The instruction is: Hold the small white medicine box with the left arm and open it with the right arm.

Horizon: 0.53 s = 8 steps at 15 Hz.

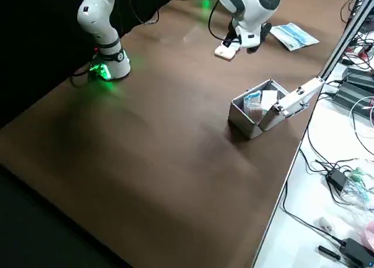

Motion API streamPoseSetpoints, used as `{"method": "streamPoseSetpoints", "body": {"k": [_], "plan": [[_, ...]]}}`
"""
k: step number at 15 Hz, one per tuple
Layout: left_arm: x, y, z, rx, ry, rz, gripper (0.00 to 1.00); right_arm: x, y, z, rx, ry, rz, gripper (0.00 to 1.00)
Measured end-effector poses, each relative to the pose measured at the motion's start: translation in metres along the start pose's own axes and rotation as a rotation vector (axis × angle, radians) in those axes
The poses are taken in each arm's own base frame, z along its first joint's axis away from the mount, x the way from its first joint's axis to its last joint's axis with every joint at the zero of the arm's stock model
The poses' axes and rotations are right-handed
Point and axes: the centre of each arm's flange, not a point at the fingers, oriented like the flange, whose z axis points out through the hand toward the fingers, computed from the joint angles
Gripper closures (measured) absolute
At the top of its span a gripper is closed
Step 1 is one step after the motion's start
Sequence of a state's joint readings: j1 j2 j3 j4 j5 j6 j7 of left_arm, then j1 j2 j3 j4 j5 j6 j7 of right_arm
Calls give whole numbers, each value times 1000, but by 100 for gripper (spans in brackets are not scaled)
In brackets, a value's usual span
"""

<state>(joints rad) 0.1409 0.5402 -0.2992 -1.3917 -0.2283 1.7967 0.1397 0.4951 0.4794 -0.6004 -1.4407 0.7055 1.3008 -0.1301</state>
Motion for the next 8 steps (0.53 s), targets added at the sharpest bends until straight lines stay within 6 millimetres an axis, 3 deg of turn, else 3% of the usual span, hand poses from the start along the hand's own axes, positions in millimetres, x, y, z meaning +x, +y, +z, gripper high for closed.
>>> {"method": "streamPoseSetpoints", "body": {"k": [1,3,4,5,8], "plan": [[-4,0,-5,23,-10,-11,0,-4,8,-14,-15,8,8,98],[-11,1,-17,68,-30,-41,0,-11,22,-40,-27,29,24,85],[-15,2,-24,88,-38,-52,0,-14,28,-51,-30,42,31,76],[-25,4,-38,132,-59,-75,0,-19,42,-71,-65,70,52,57],[-44,9,-64,182,-87,-88,0,-33,50,-97,-151,111,73,29]]}}
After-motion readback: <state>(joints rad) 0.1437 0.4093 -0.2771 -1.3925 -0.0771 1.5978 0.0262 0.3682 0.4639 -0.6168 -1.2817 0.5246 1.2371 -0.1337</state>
